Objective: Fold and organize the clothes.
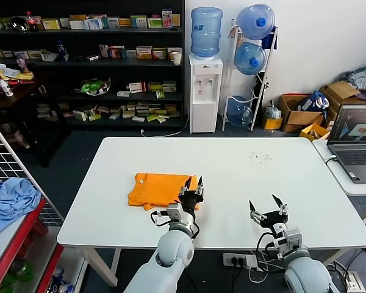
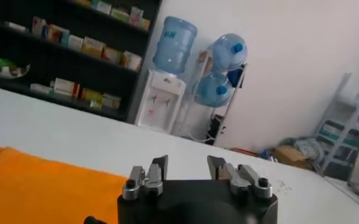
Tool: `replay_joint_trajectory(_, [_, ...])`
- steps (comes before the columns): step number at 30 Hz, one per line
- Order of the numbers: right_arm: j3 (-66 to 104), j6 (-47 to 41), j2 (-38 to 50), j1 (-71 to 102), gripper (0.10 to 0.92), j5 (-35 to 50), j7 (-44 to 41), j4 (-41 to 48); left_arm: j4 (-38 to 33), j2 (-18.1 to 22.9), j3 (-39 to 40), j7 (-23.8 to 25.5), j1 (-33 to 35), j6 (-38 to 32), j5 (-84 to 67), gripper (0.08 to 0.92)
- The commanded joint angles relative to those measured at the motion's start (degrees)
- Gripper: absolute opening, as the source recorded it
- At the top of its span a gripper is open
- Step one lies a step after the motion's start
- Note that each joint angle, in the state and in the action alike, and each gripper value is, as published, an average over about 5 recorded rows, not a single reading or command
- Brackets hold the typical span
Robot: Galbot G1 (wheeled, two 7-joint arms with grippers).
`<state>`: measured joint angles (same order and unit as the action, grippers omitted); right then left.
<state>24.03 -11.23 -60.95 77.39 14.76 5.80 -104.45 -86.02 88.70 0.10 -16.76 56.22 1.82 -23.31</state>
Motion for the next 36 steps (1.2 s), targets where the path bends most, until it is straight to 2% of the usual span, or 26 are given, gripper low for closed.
replay_joint_trajectory(1, [2.68,0.48,-2.65,0.07,0.823,-0.13,-4.58,-0.8,-7.87,-19.09,-5.41,8.93,10.27,-14.58,9.59,0.552])
replay_joint_trajectory(5, [2.77,0.9,-3.78,-0.48,0.823,-0.51,-5.97,-0.68,-10.28,-25.06,-9.88,9.53,12.68,-14.68,11.11,0.665])
replay_joint_trajectory(11, [3.38,1.58,-5.33,-0.93,0.823,-0.89,-7.59,-0.58,-11.64,-29.87,-15.53,9.4,15.15,-13.48,11.95,0.807])
replay_joint_trajectory(18, [8.54,1.85,-7.95,0.66,0.823,-6.22,-11.08,-1.32,-10.53,-30.93,-19.1,10.36,18.11,-15.08,10.68,0.822])
replay_joint_trajectory(27, [15.25,-0.04,-14.66,1.69,0.823,-11.21,-14.88,-1.29,-11.24,-30.6,-22.21,13.73,19.13,-9.8,8.89,0.823])
replay_joint_trajectory(36, [16.23,-2.82,-15.76,2.31,0.823,-12.42,-15.59,-4.09,-11.52,-29.47,-23.53,15.45,18.65,-7.75,11.32,0.823])
